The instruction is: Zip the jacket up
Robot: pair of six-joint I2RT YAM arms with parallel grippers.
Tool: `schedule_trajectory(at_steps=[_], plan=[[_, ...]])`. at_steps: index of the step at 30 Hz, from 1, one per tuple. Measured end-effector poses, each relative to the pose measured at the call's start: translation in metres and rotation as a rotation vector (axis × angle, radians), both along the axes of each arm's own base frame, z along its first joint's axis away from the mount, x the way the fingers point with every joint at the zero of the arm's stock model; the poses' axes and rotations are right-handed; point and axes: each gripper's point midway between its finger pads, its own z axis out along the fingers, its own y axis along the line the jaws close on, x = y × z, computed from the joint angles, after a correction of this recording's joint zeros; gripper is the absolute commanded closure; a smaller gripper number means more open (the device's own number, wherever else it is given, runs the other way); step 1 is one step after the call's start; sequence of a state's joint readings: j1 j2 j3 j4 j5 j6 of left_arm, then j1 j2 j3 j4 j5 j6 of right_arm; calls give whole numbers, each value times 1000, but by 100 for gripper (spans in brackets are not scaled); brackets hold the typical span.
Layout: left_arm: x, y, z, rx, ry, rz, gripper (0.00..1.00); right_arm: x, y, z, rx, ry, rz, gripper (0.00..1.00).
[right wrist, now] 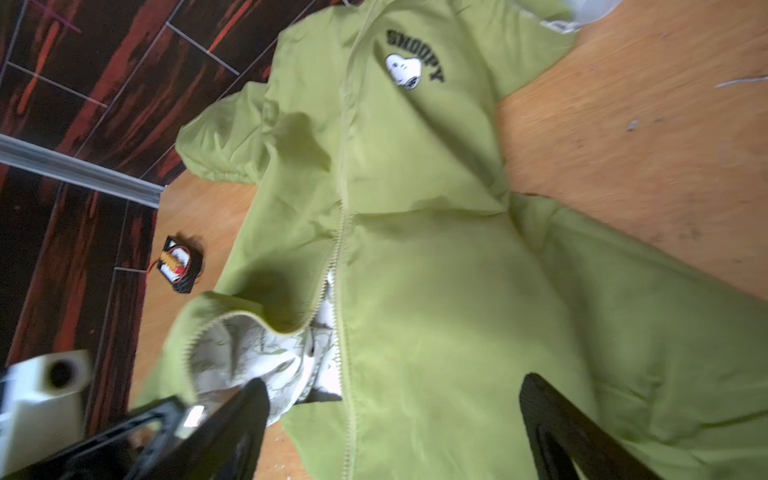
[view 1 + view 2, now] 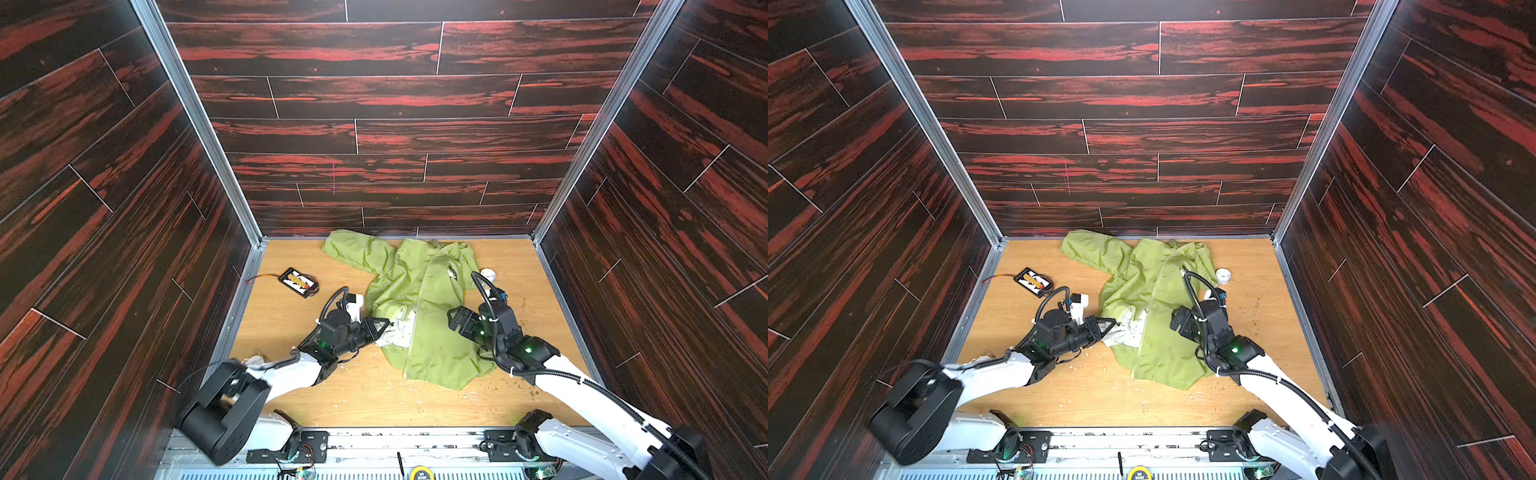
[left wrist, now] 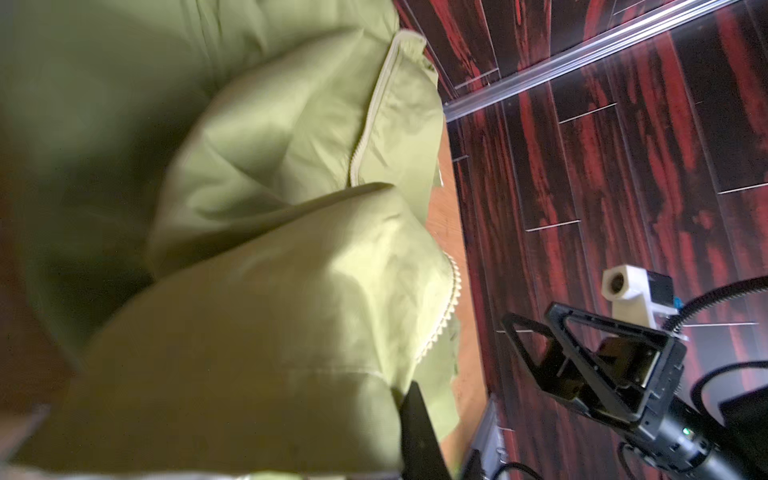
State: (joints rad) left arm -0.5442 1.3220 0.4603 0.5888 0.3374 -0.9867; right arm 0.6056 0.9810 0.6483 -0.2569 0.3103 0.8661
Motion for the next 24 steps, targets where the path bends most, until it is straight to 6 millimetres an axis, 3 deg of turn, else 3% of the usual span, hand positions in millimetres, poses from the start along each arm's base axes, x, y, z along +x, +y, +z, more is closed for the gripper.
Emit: schedule_trajectory(at_steps=[3, 11, 14, 21, 24], plan=[[1, 9, 2, 93, -26, 18, 100, -1, -5, 1, -16, -11, -13, 7], [-3, 19, -25, 286, 5, -23, 100, 1, -7, 3, -39, 22, -35, 7], [-5, 21, -31, 318, 30, -32, 100, -1, -10, 3, -33, 30, -50, 2], [-3, 32, -32, 359, 39, 21, 100, -6, -13, 18, -4, -9, -46, 1], [-1, 39, -19, 361, 6, 58, 100, -8, -9, 17, 13, -9, -26, 5]])
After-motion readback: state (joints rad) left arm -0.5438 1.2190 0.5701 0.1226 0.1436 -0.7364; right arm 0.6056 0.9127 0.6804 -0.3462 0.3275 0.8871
